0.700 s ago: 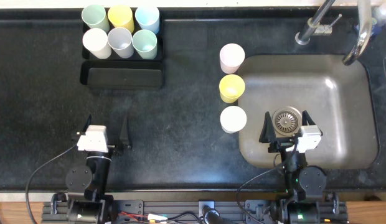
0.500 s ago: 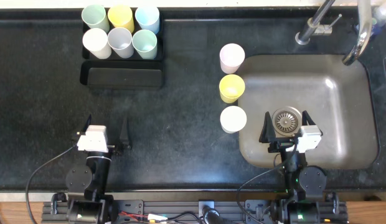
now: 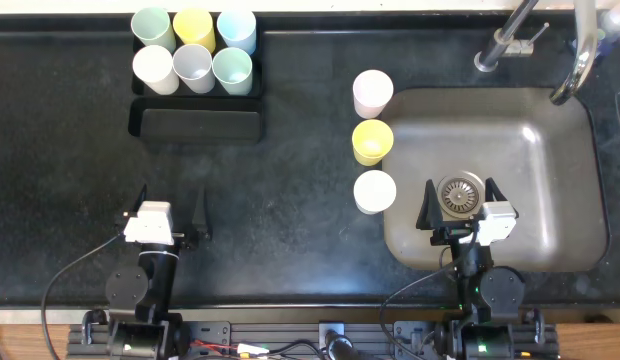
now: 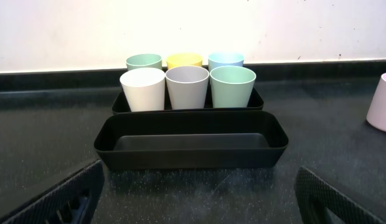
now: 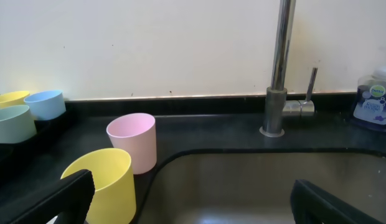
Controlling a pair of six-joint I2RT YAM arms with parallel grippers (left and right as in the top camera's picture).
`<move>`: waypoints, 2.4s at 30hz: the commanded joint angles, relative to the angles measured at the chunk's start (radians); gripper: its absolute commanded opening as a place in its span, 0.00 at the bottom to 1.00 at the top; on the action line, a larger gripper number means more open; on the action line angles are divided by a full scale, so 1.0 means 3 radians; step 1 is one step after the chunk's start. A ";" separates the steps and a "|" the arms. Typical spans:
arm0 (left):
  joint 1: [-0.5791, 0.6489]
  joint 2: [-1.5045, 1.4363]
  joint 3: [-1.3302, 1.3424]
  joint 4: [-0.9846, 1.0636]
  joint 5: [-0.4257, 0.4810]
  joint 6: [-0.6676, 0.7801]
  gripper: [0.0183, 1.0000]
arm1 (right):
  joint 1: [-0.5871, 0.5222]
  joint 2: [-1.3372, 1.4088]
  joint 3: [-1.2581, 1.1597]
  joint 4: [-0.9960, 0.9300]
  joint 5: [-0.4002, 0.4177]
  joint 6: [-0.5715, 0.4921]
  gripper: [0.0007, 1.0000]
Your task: Store Cups
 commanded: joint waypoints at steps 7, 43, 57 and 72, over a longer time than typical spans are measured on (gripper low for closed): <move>-0.0005 -0.0029 -0.0004 -0.0009 -0.0017 0.0060 1.00 | 0.0015 -0.0033 -0.0046 0.0015 -0.0020 0.0010 1.00; -0.1245 0.6868 0.7972 -0.3268 0.0478 -0.1656 1.00 | 0.0015 -0.0033 -0.0046 0.0015 -0.0020 0.0010 1.00; -0.1860 0.8293 0.8899 -0.3904 0.0411 -0.2766 1.00 | 0.0015 -0.0033 -0.0046 0.0015 -0.0020 0.0010 1.00; -0.1817 0.8443 0.8897 -0.4284 0.0229 -0.2939 1.00 | 0.0015 -0.0033 -0.0046 0.0015 -0.0020 0.0010 1.00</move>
